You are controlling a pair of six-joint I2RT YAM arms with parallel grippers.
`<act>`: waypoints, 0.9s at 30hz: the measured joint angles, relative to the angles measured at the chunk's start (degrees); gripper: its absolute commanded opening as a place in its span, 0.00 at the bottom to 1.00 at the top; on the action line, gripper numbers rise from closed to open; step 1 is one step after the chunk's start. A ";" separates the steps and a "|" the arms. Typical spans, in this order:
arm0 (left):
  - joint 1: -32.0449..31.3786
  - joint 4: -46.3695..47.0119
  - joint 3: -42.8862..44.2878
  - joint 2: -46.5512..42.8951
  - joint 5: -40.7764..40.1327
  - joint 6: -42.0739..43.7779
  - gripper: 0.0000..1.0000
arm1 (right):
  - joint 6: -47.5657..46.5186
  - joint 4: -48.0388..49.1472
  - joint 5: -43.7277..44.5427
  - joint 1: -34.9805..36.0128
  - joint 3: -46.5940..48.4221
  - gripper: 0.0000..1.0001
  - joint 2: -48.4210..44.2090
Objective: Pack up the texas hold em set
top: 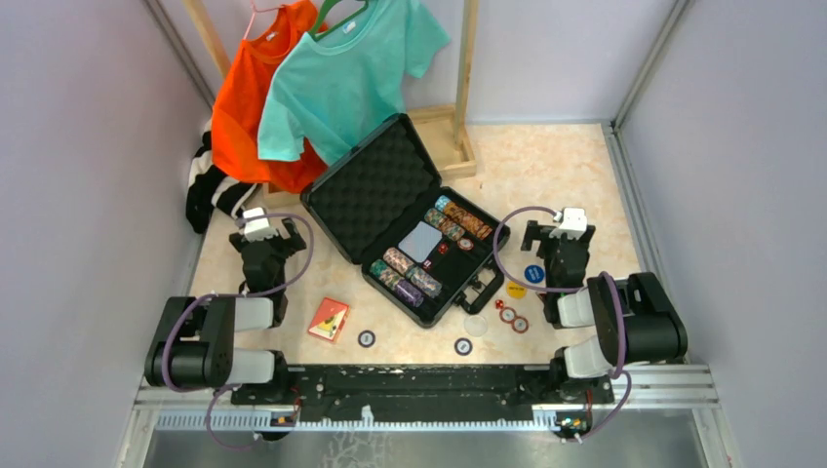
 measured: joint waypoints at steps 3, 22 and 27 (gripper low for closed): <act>0.00 -0.15 0.00 0.00 -0.57 -0.02 0.99 | -0.02 0.00 0.00 0.00 0.00 0.99 0.00; -0.15 -6.78 0.70 -7.67 -1.75 -1.16 0.99 | 12.50 -41.33 -4.42 1.66 21.44 0.99 -15.56; -0.72 -14.47 0.94 -17.55 -3.67 -5.81 0.99 | 13.46 -54.42 -0.42 12.00 30.84 0.73 -16.35</act>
